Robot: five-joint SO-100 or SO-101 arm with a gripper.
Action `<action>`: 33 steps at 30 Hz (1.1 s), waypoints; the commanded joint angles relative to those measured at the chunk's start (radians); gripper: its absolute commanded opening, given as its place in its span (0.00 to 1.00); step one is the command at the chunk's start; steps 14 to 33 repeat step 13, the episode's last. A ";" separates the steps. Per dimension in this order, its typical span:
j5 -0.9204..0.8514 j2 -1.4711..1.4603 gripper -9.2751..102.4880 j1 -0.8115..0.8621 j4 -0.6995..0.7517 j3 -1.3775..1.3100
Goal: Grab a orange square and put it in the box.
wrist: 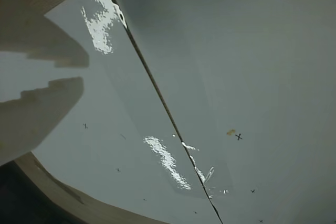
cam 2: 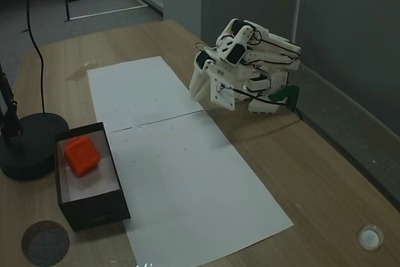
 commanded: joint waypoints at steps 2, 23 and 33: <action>0.003 0.018 0.08 0.009 0.006 -0.031; 0.003 0.018 0.08 0.006 0.006 -0.031; 0.003 0.018 0.08 0.006 0.006 -0.031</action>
